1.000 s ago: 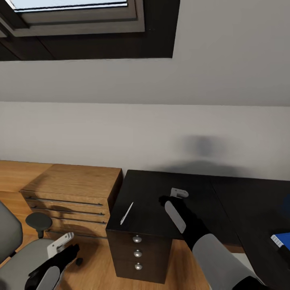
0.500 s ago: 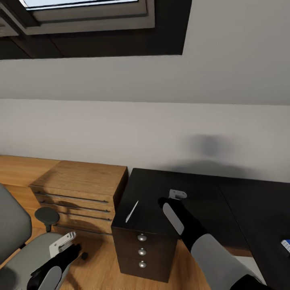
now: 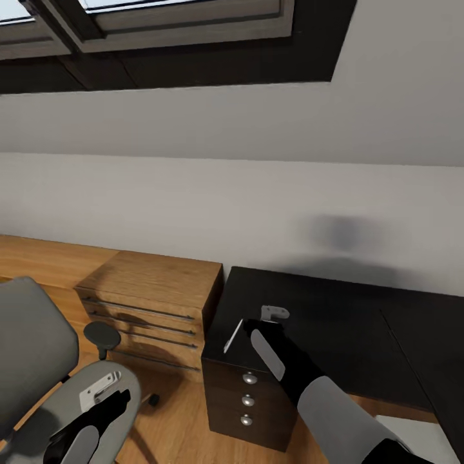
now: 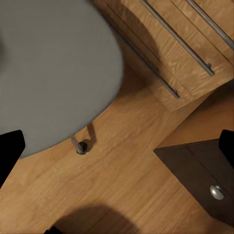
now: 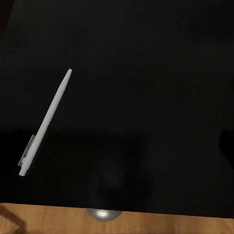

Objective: In the bedroom, organize the workspace by keeping the computer under the desk, ensuring the monitor is on the desk, placing the keyboard on the desk next to the monitor, placing the mouse on the desk next to the keyboard, moving the folder from the swivel chair onto the desk next to the mouse, stacking the notebook on top of the folder with the pen on top of the notebook, and positioning the swivel chair next to the desk.

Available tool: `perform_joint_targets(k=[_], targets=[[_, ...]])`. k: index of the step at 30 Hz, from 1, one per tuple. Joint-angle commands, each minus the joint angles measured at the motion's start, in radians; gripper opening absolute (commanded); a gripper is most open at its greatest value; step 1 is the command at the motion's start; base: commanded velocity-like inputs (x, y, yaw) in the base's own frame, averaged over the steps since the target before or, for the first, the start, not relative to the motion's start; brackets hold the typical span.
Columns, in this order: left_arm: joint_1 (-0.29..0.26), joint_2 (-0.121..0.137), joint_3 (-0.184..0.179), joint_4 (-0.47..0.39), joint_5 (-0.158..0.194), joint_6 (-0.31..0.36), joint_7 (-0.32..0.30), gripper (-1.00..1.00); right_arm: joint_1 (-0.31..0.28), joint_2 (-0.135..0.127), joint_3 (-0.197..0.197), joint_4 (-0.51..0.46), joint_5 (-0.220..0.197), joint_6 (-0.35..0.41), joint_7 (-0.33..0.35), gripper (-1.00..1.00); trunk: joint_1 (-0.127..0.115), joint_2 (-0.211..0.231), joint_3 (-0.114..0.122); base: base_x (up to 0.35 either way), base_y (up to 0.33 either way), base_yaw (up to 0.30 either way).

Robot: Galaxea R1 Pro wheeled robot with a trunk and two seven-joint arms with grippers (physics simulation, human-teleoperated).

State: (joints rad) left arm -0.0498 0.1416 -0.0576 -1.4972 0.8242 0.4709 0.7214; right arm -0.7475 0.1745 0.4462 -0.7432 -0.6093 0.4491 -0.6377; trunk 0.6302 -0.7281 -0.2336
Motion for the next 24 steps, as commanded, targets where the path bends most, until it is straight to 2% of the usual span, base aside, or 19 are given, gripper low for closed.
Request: perform_joint_targets(k=[1, 7, 17, 24], targets=[[-0.001, 0.001, -0.002, -0.001, 0.007, 0.001, 0.009, 1.00, -0.001, 0.000, 0.003, -0.001, -0.005, 0.004, -0.007, 1.00, 0.000, -0.001, -0.002, 0.000, 0.004, 0.002], [-0.001, 0.001, -0.003, -0.001, 0.007, 0.001, 0.008, 1.00, -0.001, 0.000, 0.005, -0.002, -0.006, -0.008, -0.008, 1.00, 0.000, -0.001, -0.002, 0.035, 0.023, 0.001], [-0.001, 0.000, -0.005, 0.000, 0.007, 0.002, 0.008, 1.00, -0.001, 0.000, 0.004, -0.002, -0.006, -0.012, -0.008, 1.00, 0.000, -0.001, -0.002, 0.211, 0.164, 0.000], [-0.001, -0.001, -0.005, 0.000, 0.008, 0.002, 0.009, 1.00, -0.001, 0.000, 0.006, -0.002, -0.006, -0.025, -0.006, 1.00, 0.000, -0.001, -0.002, 0.038, 0.025, 0.000]])
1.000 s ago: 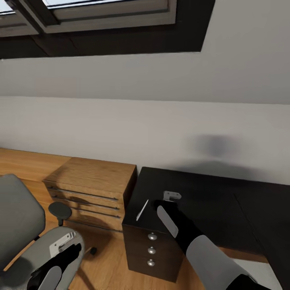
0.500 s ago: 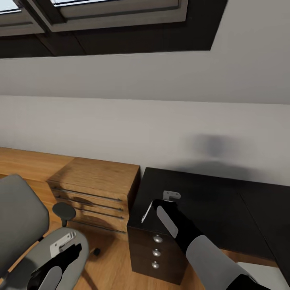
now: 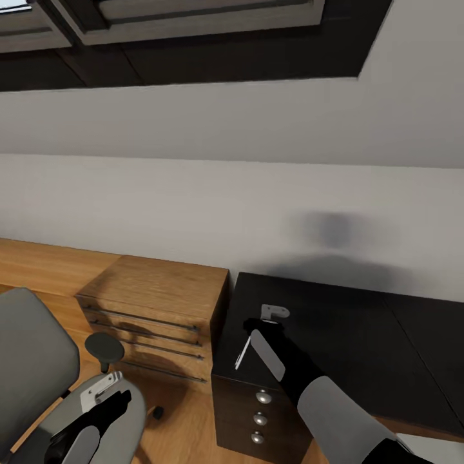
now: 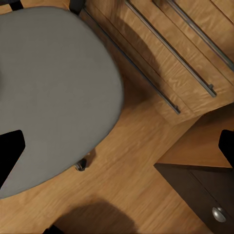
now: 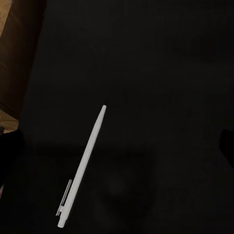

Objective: In the bedroom, organize the workspace by keeping the computer under the desk, ensuring the monitor is on the desk, placing the keyboard on the desk next to the monitor, placing the mouse on the desk next to the keyboard, moving the folder from the swivel chair onto the desk next to the mouse, stacking the notebook on top of the folder with the pen on top of the notebook, and positioning the swivel chair next to the desk.

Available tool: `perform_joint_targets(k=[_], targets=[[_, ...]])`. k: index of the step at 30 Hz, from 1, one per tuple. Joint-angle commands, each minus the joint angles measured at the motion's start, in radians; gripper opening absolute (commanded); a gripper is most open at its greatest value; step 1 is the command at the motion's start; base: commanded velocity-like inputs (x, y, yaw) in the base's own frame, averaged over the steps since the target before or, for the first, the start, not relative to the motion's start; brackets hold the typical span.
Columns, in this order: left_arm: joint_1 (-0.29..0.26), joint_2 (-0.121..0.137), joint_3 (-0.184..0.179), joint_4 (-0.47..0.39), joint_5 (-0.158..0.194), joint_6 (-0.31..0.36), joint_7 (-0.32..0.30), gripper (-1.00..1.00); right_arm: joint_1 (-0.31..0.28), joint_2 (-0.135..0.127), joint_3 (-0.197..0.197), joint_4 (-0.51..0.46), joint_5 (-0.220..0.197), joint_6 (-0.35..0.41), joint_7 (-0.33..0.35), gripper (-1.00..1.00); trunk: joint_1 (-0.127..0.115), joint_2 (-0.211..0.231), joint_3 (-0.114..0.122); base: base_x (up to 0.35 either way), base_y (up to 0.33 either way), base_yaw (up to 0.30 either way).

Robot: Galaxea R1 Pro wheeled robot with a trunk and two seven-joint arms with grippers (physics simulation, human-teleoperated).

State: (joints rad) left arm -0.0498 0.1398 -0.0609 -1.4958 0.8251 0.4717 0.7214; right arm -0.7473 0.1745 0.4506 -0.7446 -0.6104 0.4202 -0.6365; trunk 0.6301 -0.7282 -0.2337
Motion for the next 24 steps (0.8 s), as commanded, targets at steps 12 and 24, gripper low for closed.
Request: perform_joint_targets(k=[12, 24], targets=[[-0.001, 0.001, -0.002, -0.001, 0.007, 0.002, 0.008, 1.00, -0.001, 0.000, 0.049, -0.002, -0.008, -0.006, -0.006, 1.00, 0.000, -0.001, -0.002, 0.002, 0.010, 0.000], [-0.001, 0.001, -0.002, -0.001, 0.008, 0.002, 0.007, 1.00, -0.001, 0.000, 0.051, 0.000, -0.007, -0.005, -0.005, 1.00, 0.000, -0.001, -0.002, 0.000, 0.111, 0.000]])
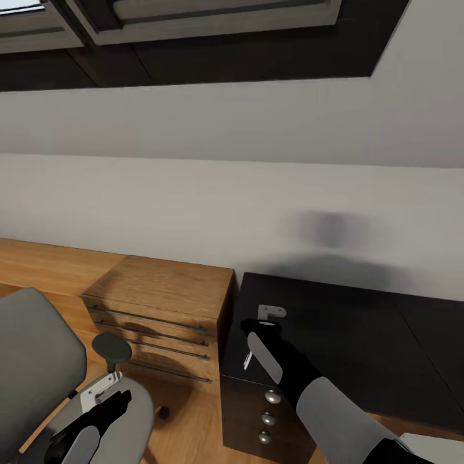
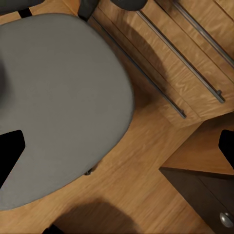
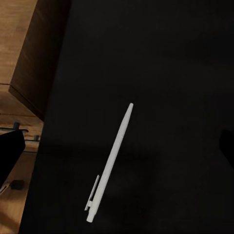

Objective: In the bedroom, organize the workspace by keeping the computer under the desk, ensuring the monitor is on the desk, placing the keyboard on the desk next to the monitor, placing the mouse on the desk next to the keyboard, moving the folder from the swivel chair onto the desk next to the mouse, stacking the notebook on top of the folder with the pen on top of the notebook, and positioning the swivel chair next to the desk.

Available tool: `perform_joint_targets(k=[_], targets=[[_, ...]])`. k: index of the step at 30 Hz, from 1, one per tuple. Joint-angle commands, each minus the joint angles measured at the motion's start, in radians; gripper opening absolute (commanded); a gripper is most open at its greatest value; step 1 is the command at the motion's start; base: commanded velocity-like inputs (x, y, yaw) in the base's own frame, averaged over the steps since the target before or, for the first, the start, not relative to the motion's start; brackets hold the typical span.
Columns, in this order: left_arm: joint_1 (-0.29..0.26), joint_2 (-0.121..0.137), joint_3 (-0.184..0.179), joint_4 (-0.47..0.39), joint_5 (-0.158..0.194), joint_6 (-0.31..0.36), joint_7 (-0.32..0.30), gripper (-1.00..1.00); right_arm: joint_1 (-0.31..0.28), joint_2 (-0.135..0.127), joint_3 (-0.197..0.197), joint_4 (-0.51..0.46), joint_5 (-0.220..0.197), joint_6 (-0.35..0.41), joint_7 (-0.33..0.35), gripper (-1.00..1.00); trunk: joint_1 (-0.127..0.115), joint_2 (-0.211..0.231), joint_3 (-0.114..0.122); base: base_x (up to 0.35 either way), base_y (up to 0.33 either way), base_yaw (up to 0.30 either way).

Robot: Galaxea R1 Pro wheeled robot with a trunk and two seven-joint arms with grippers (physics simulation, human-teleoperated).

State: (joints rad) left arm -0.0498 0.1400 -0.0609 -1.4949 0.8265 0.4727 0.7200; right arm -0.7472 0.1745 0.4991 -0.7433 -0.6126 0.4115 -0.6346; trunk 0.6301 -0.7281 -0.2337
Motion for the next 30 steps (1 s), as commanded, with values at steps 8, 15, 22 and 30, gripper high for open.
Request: perform_joint_targets(k=[8, 15, 22, 30], targets=[[-0.001, -0.004, 0.001, -0.039, 0.009, 0.001, 0.008, 1.00, -0.001, 0.000, 0.001, 0.001, -0.007, 0.009, -0.010, 1.00, 0.000, -0.001, -0.002, 0.000, 0.001, 0.000], [-0.001, -0.015, 0.004, -0.078, 0.016, 0.001, 0.009, 1.00, -0.001, 0.000, 0.001, 0.087, -0.007, 0.004, -0.001, 1.00, 0.023, -0.043, -0.020, 0.000, 0.000, 0.000], [-0.001, -0.016, 0.003, -0.083, 0.017, 0.001, 0.009, 1.00, -0.001, 0.000, 0.000, 0.109, -0.007, 0.002, 0.001, 1.00, 0.050, -0.092, -0.042, 0.000, 0.000, 0.000], [-0.001, -0.016, 0.003, -0.084, 0.017, 0.001, 0.009, 1.00, -0.001, 0.000, 0.000, 0.105, -0.005, 0.001, 0.000, 1.00, 0.065, -0.120, -0.055, 0.000, 0.000, 0.000]])
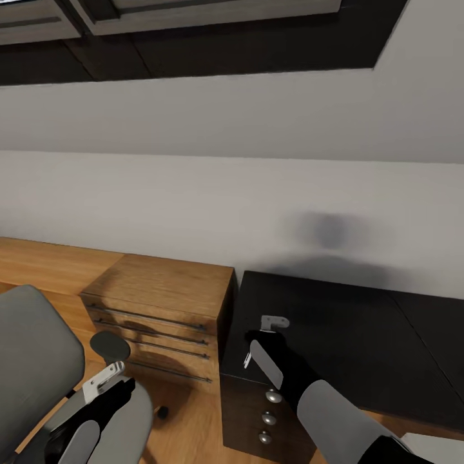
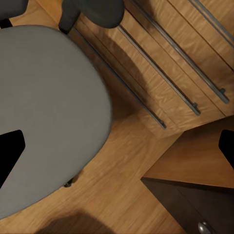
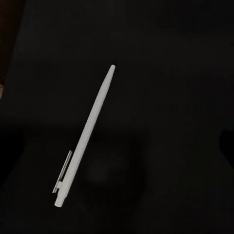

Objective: In the bedroom, organize the workspace by keeping the computer under the desk, ensuring the monitor is on the desk, placing the keyboard on the desk next to the monitor, placing the mouse on the desk next to the keyboard, moving the folder from the swivel chair onto the desk next to the mouse, stacking the notebook on top of the folder with the pen on top of the notebook, and positioning the swivel chair next to the desk.

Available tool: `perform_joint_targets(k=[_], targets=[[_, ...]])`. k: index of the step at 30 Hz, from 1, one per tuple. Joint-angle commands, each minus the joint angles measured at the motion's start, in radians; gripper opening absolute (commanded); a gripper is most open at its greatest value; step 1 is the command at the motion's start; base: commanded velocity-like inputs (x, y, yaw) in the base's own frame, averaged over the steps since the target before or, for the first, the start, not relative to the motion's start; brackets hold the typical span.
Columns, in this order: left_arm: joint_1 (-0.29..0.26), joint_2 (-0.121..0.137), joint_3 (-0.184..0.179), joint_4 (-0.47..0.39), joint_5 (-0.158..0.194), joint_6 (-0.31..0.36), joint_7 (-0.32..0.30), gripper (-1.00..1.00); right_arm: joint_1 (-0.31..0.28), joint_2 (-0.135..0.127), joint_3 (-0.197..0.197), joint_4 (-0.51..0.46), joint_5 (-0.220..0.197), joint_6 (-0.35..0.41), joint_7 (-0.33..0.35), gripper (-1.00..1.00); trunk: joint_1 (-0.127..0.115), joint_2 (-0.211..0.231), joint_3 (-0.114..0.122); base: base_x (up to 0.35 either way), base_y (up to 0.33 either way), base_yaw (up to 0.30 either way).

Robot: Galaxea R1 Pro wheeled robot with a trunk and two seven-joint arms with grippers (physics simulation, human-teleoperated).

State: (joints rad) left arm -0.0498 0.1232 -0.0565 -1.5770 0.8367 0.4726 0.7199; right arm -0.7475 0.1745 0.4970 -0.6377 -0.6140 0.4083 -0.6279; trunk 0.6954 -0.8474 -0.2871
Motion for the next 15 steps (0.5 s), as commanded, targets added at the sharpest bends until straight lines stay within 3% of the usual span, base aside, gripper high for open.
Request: perform_joint_targets(k=[1, 6, 15], targets=[[-0.001, 0.001, -0.002, -0.001, 0.007, 0.002, 0.009, 1.00, -0.001, 0.000, 0.003, -0.001, -0.003, 0.004, -0.007, 1.00, 0.000, -0.001, -0.001, 0.000, 0.000, 0.000], [-0.001, 0.001, -0.002, -0.001, 0.007, 0.003, 0.009, 1.00, -0.001, 0.000, 0.003, -0.003, -0.002, 0.003, -0.007, 1.00, 0.000, -0.001, -0.002, 0.000, 0.000, 0.062], [-0.001, 0.001, -0.003, -0.001, 0.007, 0.003, 0.009, 1.00, -0.001, 0.000, 0.003, -0.004, 0.000, 0.001, -0.009, 1.00, 0.000, -0.001, -0.010, 0.000, 0.000, 0.199]])
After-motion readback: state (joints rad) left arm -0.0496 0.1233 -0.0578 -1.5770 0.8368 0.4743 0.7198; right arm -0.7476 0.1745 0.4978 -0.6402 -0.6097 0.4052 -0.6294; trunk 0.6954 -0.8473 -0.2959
